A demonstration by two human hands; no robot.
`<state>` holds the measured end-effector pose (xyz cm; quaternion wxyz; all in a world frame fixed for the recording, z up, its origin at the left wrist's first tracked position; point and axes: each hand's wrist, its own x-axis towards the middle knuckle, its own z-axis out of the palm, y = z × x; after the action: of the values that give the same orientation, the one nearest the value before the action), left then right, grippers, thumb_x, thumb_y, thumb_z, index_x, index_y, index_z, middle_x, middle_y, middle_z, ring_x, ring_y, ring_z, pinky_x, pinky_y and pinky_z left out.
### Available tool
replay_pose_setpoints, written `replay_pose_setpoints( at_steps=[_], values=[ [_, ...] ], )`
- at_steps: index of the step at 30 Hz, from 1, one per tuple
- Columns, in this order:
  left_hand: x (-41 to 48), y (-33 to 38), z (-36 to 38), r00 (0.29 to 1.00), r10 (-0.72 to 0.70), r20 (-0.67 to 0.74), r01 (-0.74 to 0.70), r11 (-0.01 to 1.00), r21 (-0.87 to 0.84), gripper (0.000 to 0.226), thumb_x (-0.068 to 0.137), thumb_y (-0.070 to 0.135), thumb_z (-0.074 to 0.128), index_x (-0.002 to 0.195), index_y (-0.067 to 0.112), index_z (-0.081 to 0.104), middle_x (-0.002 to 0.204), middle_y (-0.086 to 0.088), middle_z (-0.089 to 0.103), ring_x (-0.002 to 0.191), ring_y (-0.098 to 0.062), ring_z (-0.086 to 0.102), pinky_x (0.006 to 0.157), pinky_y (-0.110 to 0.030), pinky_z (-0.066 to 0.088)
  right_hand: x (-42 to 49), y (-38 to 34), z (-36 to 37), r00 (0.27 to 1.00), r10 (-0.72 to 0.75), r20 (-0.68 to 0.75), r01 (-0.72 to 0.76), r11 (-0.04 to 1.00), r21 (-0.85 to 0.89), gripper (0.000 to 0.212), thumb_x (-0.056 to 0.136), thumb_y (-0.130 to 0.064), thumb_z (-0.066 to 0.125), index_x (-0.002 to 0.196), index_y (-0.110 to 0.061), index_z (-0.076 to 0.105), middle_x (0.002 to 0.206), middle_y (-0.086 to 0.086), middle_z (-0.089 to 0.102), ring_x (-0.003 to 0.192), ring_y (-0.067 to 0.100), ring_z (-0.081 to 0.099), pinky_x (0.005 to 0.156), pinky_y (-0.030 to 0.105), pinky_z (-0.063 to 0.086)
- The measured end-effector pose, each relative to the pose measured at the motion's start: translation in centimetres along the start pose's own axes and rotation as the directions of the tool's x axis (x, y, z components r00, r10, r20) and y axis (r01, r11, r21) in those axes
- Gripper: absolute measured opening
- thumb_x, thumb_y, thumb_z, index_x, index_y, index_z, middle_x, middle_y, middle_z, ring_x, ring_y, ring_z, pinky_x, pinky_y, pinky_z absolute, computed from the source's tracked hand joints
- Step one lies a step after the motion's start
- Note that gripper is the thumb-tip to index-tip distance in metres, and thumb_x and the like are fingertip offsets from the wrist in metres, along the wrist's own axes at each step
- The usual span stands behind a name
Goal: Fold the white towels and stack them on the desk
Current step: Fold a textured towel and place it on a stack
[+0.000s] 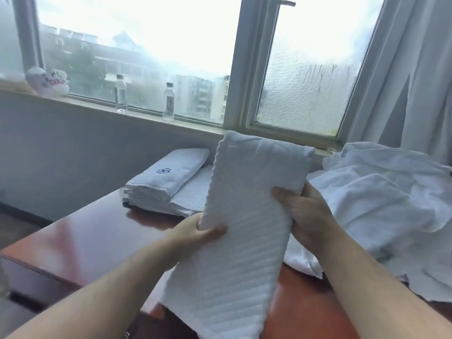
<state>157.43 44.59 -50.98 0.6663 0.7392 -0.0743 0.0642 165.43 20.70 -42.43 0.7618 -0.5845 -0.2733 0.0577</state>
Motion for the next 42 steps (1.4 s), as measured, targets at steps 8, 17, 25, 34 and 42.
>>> replay_pose_setpoints(
  at_steps=[8,17,25,34,42],
  values=[
    [3.4,-1.0,-2.4,0.977,0.025,-0.21,0.0,0.993,0.116,0.03,0.084,0.053,0.075,0.106,0.033,0.072,0.099,0.009,0.078,0.091,-0.01,0.075,0.078,-0.028,0.059,6.9,3.1,0.3,0.997,-0.063,-0.054,0.039,0.93,-0.367,0.017,0.094,-0.029,0.068,0.111,-0.03,0.07,0.104,-0.004,0.077,0.094,0.016,0.075,0.07,0.028,0.06],
    [8.1,1.2,-9.4,0.96,-0.279,0.03,0.279,0.96,-0.009,0.027,0.085,0.056,0.073,0.106,0.041,0.069,0.102,0.007,0.077,0.083,-0.013,0.076,0.057,-0.023,0.056,18.4,5.5,3.7,0.971,0.0,-0.239,-0.013,0.998,-0.055,0.021,0.096,-0.018,0.067,0.117,-0.015,0.068,0.096,0.003,0.078,0.082,0.022,0.077,0.063,0.033,0.061],
    [14.2,1.8,-14.4,0.92,-0.25,-0.303,0.279,0.959,0.056,0.031,0.105,0.042,0.049,0.118,0.021,0.067,0.105,-0.005,0.077,0.097,-0.026,0.074,0.093,-0.049,0.058,28.4,8.1,4.7,0.973,0.091,-0.213,-0.082,0.995,0.05,0.018,0.098,-0.01,0.063,0.115,-0.012,0.066,0.094,0.008,0.078,0.082,0.03,0.077,0.066,0.042,0.062],
    [17.8,-1.7,-14.4,0.827,-0.362,-0.431,0.555,0.652,0.516,0.052,0.101,0.061,0.038,0.129,0.022,0.056,0.128,-0.002,0.064,0.116,-0.024,0.059,0.1,-0.037,0.045,32.5,17.2,2.5,0.831,0.412,-0.374,-0.534,0.779,-0.327,0.042,0.101,-0.035,0.06,0.127,-0.001,0.058,0.114,0.017,0.068,0.1,0.033,0.069,0.085,0.046,0.06],
    [18.4,-1.7,-14.2,0.826,-0.361,-0.434,0.56,0.622,0.548,0.057,0.099,0.06,0.046,0.142,0.023,0.048,0.138,-0.001,0.059,0.123,-0.023,0.056,0.106,-0.04,0.041,32.2,19.4,1.5,0.893,0.02,-0.449,-0.318,0.733,-0.601,0.034,0.09,-0.028,0.059,0.081,0.005,0.063,0.07,0.006,0.059,0.065,0.025,0.052,0.056,0.034,0.04]
  ],
)
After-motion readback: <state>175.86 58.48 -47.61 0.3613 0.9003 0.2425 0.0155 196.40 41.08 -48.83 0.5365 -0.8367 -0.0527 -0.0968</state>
